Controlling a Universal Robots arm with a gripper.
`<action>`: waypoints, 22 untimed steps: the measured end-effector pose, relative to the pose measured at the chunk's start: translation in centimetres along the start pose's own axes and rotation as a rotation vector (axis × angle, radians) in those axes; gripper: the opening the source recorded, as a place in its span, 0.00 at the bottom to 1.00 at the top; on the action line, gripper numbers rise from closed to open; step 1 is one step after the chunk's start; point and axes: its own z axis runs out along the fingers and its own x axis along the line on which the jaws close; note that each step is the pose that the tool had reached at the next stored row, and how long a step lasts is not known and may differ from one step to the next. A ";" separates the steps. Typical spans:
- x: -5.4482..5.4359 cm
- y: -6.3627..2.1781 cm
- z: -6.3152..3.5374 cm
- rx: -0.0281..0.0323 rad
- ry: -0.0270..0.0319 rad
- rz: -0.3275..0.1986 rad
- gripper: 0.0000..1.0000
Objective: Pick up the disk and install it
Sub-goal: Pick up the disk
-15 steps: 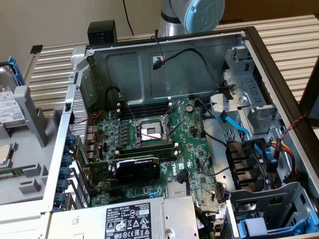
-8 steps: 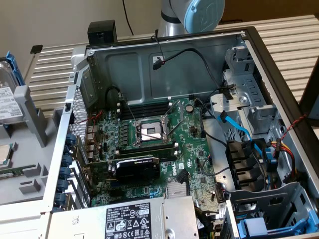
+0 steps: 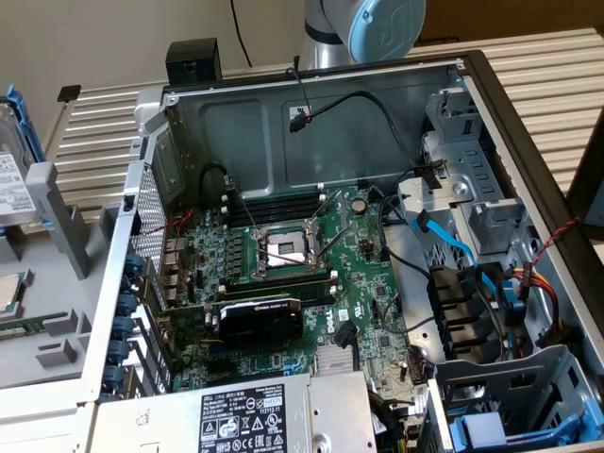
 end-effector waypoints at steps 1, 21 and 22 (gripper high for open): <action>0.0 0.00 -0.18 0.0001 0.0001 0.000 0.37; -0.1 0.05 -3.32 0.0002 0.0073 0.000 0.37; -0.1 0.05 -3.40 0.0003 0.0076 0.000 0.37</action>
